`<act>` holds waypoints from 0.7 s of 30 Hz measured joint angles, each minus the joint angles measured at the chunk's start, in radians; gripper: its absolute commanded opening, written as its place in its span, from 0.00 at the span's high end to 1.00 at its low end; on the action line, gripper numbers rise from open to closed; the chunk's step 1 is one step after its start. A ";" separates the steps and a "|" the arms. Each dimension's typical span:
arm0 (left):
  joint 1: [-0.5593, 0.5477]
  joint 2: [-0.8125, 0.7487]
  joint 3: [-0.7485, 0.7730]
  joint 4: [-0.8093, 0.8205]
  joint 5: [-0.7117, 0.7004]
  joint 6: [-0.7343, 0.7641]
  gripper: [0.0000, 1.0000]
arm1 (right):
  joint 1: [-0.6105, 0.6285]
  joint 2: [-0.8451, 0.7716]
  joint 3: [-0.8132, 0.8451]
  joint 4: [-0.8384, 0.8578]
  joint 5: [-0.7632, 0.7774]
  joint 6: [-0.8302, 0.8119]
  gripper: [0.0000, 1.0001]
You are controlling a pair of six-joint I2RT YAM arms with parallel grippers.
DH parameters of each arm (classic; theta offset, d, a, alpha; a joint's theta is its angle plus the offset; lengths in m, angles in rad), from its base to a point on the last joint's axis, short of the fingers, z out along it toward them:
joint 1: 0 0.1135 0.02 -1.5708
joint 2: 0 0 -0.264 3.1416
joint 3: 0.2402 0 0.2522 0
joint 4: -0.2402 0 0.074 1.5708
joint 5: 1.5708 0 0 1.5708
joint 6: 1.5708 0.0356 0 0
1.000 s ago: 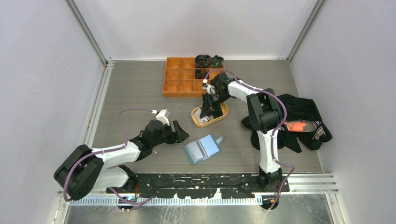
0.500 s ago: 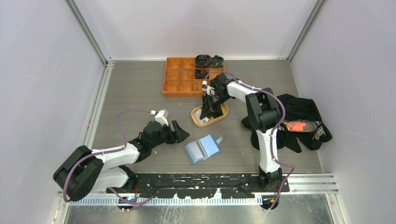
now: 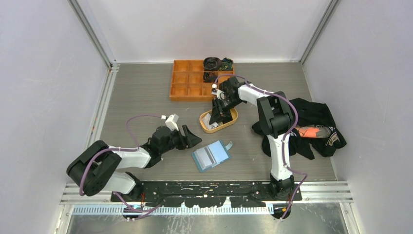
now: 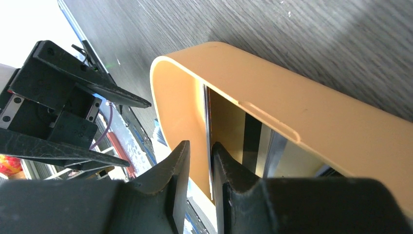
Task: Put the credit cards into the card holder
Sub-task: Pick up the credit card from the storage box.
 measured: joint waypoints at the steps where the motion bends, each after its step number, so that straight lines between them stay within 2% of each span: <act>1: 0.000 0.006 -0.002 0.010 0.003 0.000 0.31 | -0.002 0.000 0.000 -0.002 -0.003 0.000 0.71; 21: 0.000 0.028 -0.011 0.064 0.017 0.000 0.31 | -0.037 0.000 0.004 -0.013 -0.038 0.000 0.71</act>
